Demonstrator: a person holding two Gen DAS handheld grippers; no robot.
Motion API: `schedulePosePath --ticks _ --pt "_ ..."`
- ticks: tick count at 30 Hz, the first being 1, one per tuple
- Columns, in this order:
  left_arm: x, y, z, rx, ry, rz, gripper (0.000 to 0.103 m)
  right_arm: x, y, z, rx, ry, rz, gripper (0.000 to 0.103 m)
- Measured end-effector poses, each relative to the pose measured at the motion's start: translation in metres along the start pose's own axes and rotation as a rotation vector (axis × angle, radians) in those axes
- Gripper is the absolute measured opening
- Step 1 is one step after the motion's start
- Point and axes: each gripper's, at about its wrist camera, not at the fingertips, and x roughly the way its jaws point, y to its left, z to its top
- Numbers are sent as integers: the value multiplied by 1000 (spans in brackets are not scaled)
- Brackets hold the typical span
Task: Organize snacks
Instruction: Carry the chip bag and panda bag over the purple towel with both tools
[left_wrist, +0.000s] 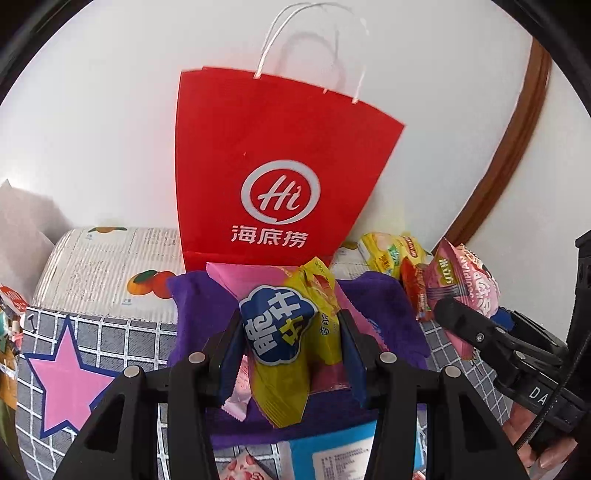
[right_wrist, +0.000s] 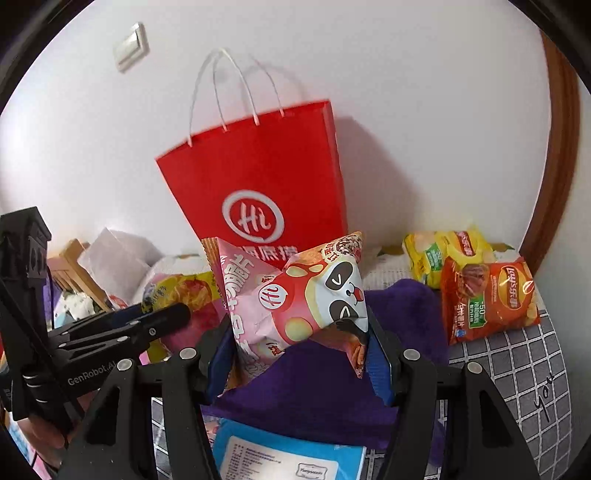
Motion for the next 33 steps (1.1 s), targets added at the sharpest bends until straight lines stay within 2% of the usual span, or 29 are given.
schedulePosePath --ticks 5,9,15,25,33 --pt "18 9 -1 -18 47 7 46 20 -6 -3 -32 48 -23 61" --pt "28 15 -3 -24 66 28 46 39 -16 -7 -8 114 12 61" --pt "48 27 -8 -52 121 51 46 68 -17 -16 -46 181 -41 61" --pt "49 39 -6 -85 130 61 46 95 -27 -28 -20 265 -43 61" --pt "47 41 -5 -88 130 62 46 111 -13 -38 -59 325 -23 61"
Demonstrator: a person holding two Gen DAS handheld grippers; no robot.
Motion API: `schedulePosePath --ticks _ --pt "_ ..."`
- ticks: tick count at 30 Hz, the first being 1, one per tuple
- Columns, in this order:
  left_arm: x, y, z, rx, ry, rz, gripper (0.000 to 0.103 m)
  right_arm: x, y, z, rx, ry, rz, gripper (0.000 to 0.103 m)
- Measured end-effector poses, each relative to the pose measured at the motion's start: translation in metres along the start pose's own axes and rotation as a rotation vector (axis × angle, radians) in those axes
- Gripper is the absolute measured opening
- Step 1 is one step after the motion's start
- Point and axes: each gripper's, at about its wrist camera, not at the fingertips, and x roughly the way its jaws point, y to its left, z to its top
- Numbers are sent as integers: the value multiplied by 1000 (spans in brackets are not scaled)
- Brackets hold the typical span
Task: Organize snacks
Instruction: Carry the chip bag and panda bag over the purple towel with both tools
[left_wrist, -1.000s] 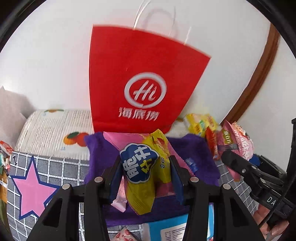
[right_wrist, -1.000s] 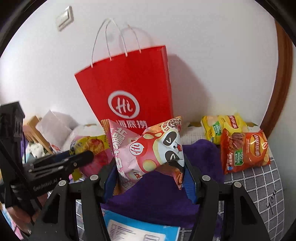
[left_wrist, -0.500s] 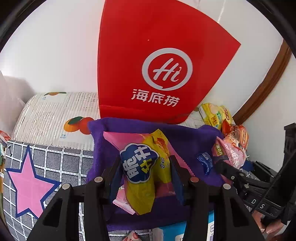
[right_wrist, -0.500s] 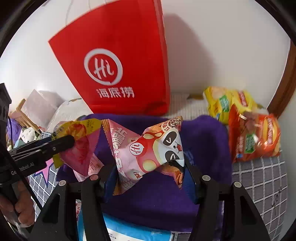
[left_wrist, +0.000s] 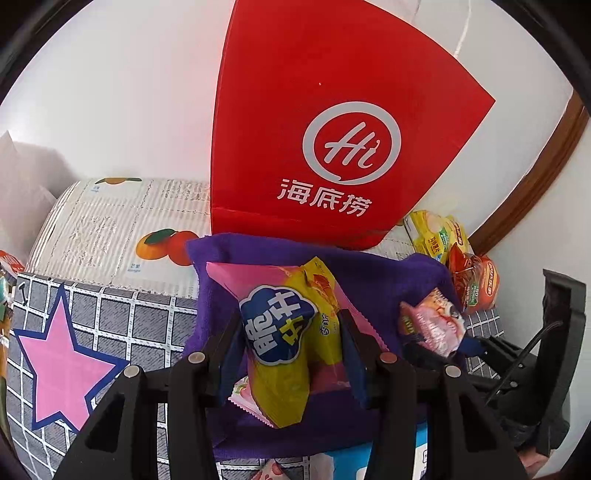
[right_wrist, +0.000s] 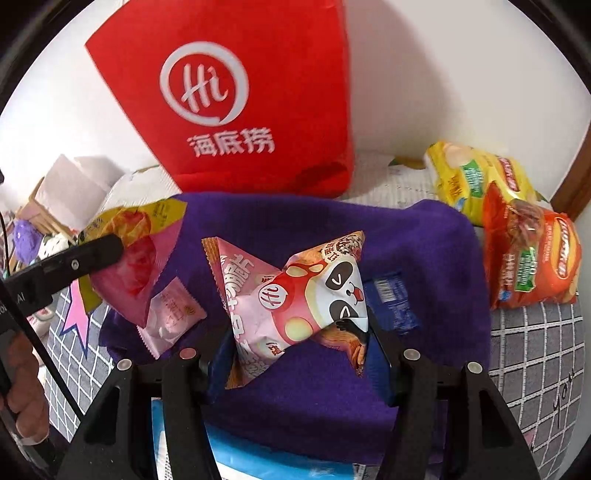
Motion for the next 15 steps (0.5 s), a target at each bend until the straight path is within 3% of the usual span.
schedulePosePath --ticks 15 --pt "0 -3 0 8 7 1 46 8 4 2 8 37 -20 62"
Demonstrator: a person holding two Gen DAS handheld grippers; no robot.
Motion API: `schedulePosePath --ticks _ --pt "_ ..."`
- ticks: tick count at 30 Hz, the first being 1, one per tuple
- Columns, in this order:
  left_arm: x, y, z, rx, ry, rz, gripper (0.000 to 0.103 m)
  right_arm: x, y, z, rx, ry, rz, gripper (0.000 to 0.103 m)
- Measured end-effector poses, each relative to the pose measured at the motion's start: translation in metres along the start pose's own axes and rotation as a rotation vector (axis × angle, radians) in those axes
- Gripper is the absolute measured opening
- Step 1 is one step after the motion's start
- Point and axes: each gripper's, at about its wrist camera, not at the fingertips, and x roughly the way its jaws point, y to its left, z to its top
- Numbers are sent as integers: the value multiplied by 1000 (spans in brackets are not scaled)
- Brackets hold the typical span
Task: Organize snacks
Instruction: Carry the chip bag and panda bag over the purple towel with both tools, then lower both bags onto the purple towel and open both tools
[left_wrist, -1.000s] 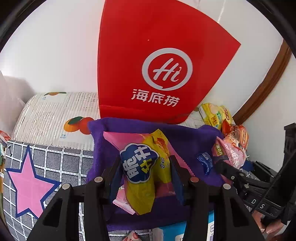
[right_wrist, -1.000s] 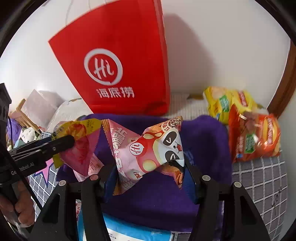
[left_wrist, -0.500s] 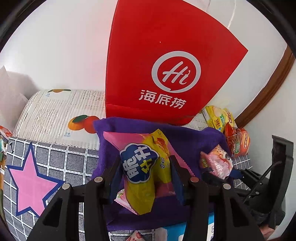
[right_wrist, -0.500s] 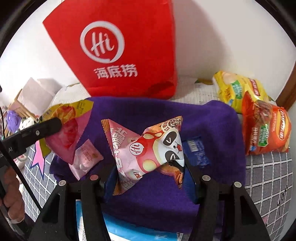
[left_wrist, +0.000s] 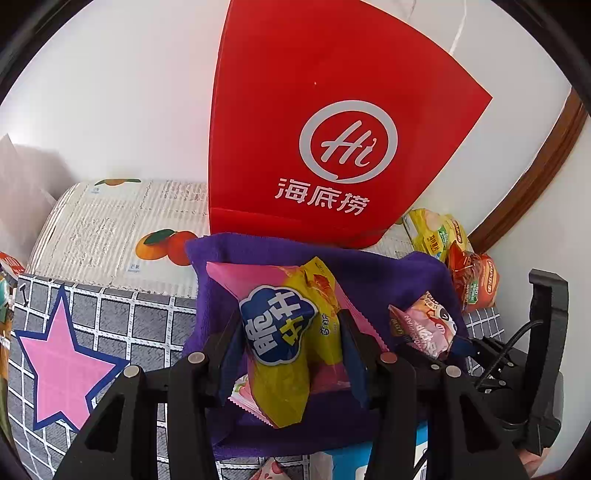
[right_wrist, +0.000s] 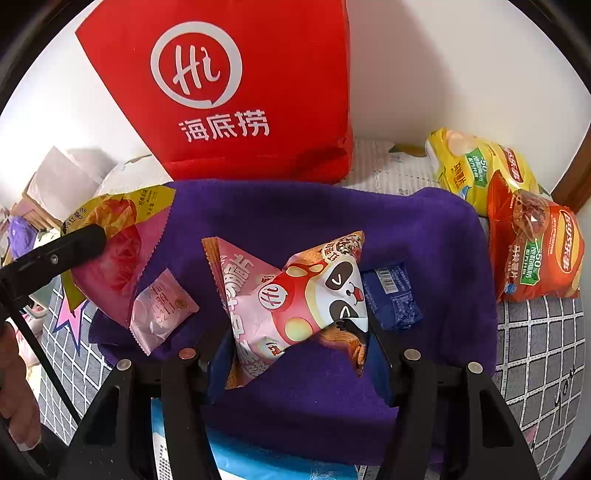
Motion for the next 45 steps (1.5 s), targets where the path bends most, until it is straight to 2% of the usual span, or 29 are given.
schedulePosePath --ticks 12,21,26,31,39,45 --pt "0 2 0 -6 4 -3 46 11 5 1 -19 39 -14 62" --pt "0 2 0 -6 7 -5 47 13 2 6 -16 51 -26 66" --pt "1 1 -1 -3 12 -7 47 11 2 7 -21 41 -36 73" --pt "4 -1 -1 4 18 -5 47 7 2 8 -27 33 -46 74" --pt "11 -3 -4 15 40 7 47 -20 -8 9 8 -49 -47 74" --pt "22 -8 -8 40 84 21 48 -41 -20 12 66 -105 -31 75"
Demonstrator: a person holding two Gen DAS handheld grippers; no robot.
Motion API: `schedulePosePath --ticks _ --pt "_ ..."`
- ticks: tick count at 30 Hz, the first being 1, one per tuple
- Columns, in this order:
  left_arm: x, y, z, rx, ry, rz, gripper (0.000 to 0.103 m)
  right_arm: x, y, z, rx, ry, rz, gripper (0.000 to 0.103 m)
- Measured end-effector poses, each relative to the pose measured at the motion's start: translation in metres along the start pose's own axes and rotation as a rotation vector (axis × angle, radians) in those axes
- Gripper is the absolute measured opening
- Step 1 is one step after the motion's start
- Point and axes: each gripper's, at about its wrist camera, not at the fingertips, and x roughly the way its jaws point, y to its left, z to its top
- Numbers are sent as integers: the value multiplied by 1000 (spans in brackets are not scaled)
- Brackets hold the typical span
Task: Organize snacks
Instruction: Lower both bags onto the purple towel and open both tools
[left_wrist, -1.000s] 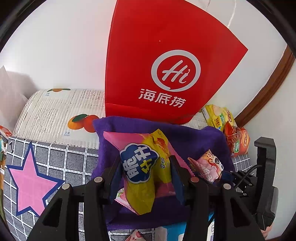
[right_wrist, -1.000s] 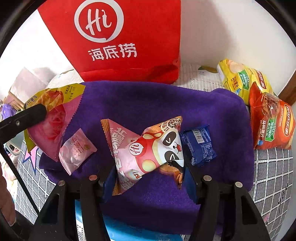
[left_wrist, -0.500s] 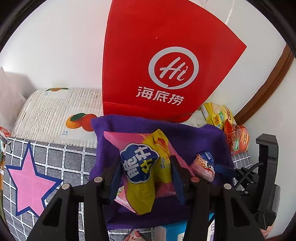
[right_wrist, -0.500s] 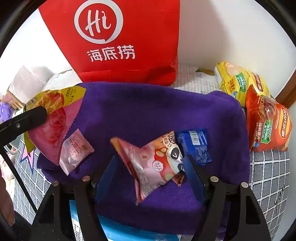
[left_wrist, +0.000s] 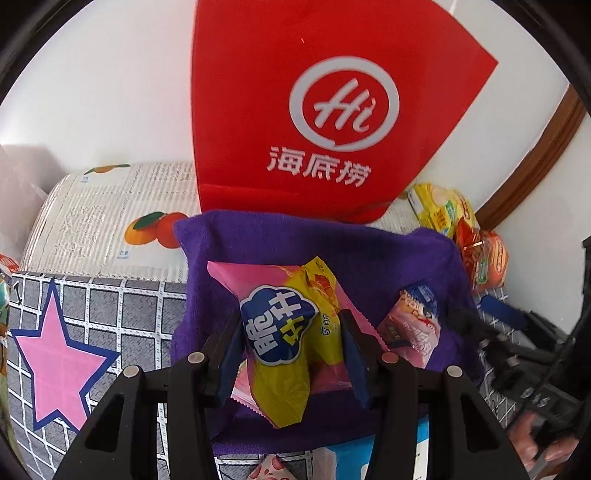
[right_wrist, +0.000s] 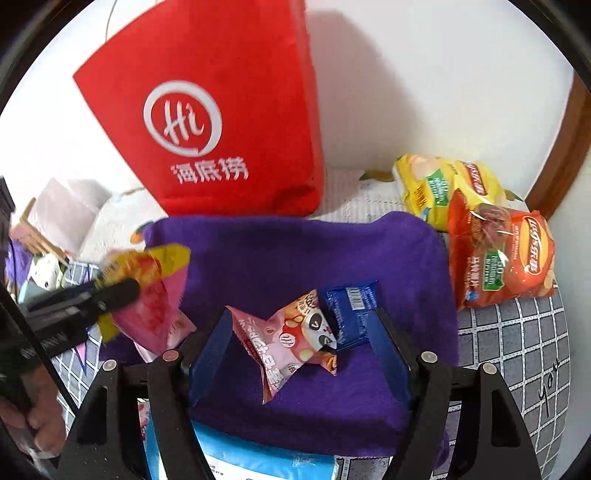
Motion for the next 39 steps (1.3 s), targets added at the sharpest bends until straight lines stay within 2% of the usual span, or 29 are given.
schedulePosePath --ticks 17,39 --pt "9 -6 -4 23 30 14 48 -6 2 -4 4 -19 8 75" --pt "12 -8 -5 15 44 -27 48 -6 3 -5 -3 -17 10 75"
